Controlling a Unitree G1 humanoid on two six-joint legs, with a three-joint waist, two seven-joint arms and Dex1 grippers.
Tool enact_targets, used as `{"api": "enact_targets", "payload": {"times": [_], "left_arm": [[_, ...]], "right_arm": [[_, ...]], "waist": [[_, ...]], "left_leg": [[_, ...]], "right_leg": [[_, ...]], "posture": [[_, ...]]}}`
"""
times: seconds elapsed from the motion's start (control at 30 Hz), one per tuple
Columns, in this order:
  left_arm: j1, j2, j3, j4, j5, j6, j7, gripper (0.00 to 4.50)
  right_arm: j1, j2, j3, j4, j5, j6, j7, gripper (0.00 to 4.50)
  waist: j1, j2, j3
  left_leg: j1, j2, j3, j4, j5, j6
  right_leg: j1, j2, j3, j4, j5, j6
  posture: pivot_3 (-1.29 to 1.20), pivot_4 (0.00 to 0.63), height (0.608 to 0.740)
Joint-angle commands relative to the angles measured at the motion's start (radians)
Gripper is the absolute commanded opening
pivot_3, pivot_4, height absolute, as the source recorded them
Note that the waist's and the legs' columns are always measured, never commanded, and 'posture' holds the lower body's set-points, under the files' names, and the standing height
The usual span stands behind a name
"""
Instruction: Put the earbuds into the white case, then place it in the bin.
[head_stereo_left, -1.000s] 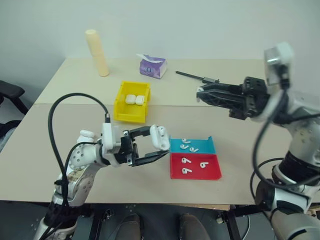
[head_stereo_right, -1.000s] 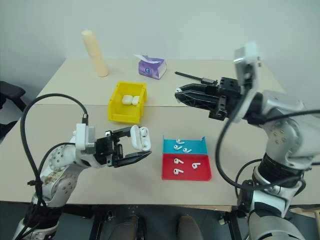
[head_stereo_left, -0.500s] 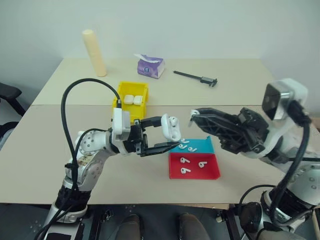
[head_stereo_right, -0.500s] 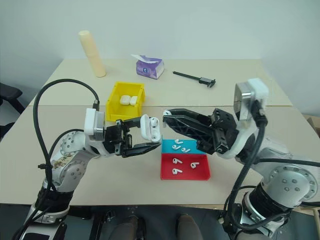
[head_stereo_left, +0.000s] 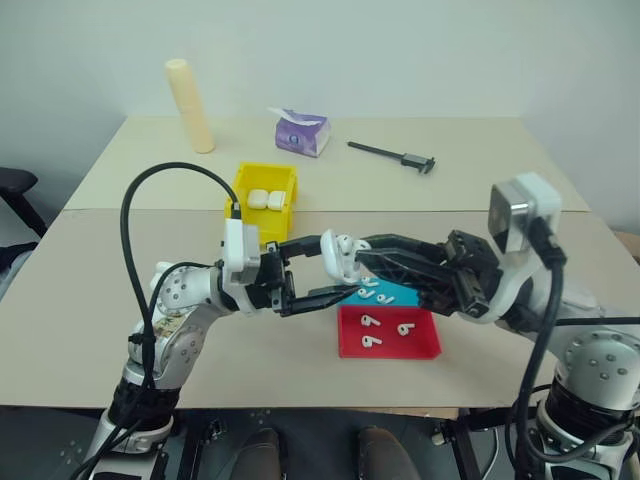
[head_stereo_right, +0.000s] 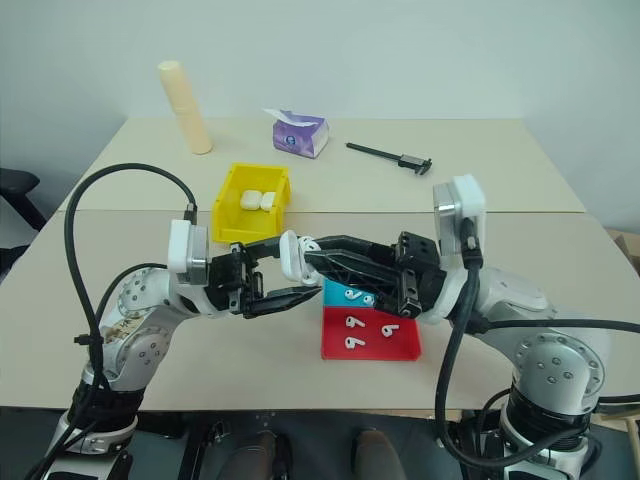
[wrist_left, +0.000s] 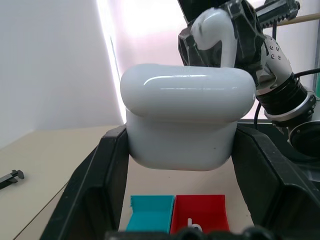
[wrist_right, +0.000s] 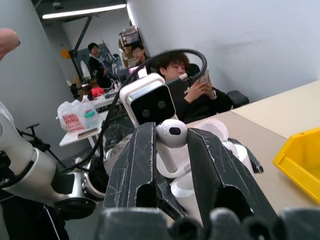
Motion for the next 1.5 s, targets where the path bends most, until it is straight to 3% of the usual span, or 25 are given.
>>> {"api": "enact_targets", "payload": {"times": [0.03, 0.67, 0.8, 1.17, 1.27, 1.43, 1.5], "left_arm": [[0.005, -0.005, 0.018, -0.042, -0.024, 0.000, 0.010, 2.78], [0.009, -0.019, 0.014, -0.033, -0.012, -0.021, 0.001, 2.78], [0.006, -0.021, 0.014, -0.025, -0.007, -0.024, -0.002, 2.78], [-0.004, -0.029, -0.003, 0.038, 0.029, -0.041, -0.017, 2.78], [-0.032, -0.052, -0.027, 0.120, 0.097, -0.112, -0.036, 2.78], [-0.114, -0.093, -0.054, 0.211, 0.148, -0.125, -0.026, 2.78], [-0.137, -0.102, -0.067, 0.226, 0.171, -0.115, -0.013, 2.78]], "right_arm": [[0.011, -0.028, 0.036, -0.019, -0.026, -0.072, 0.020, 1.10], [0.071, -0.096, 0.115, -0.015, -0.084, -0.226, 0.042, 1.10], [0.071, -0.115, 0.116, -0.017, -0.100, -0.239, 0.031, 2.36], [0.046, -0.259, 0.041, 0.038, -0.061, -0.237, 0.129, 2.36], [-0.070, -0.333, 0.059, 0.088, -0.055, -0.201, 0.135, 1.79], [-0.305, -0.398, 0.182, 0.148, -0.124, -0.152, 0.169, 0.07], [-0.363, -0.411, 0.249, 0.153, -0.187, -0.147, 0.187, 0.03]], "waist": [[0.000, 0.000, 0.000], [0.001, 0.000, 0.000], [0.001, 0.000, 0.000], [0.003, 0.000, 0.000], [0.001, -0.001, 0.000], [0.000, -0.001, 0.000], [0.001, -0.001, 0.000]], "left_leg": [[0.000, 0.000, 0.000, 0.000, 0.000, 0.000], [0.000, 0.000, 0.000, 0.000, 0.000, 0.000], [0.000, 0.000, 0.000, 0.000, 0.000, 0.000], [0.000, 0.000, 0.000, 0.000, 0.000, 0.000], [0.001, 0.000, 0.000, 0.001, 0.000, 0.000], [-0.001, 0.000, 0.000, 0.000, 0.000, 0.001], [-0.002, 0.000, 0.000, 0.000, 0.000, 0.001]], "right_leg": [[0.000, 0.000, 0.000, 0.000, 0.000, 0.000], [0.000, 0.000, 0.000, 0.000, 0.000, 0.000], [0.000, 0.000, 0.000, 0.000, 0.000, 0.000], [0.000, 0.000, 0.000, -0.001, 0.000, 0.000], [0.000, 0.000, 0.001, -0.001, 0.000, 0.000], [-0.001, 0.001, 0.000, -0.001, 0.000, 0.000], [-0.002, 0.001, 0.001, -0.002, 0.000, 0.000]], "posture": [[0.00, 0.150, 0.740], [0.00, 0.150, 0.740], [0.00, 0.150, 0.740], [0.00, 0.150, 0.740], [0.00, 0.150, 0.740], [0.00, 0.150, 0.740], [0.00, 0.150, 0.740]]}}
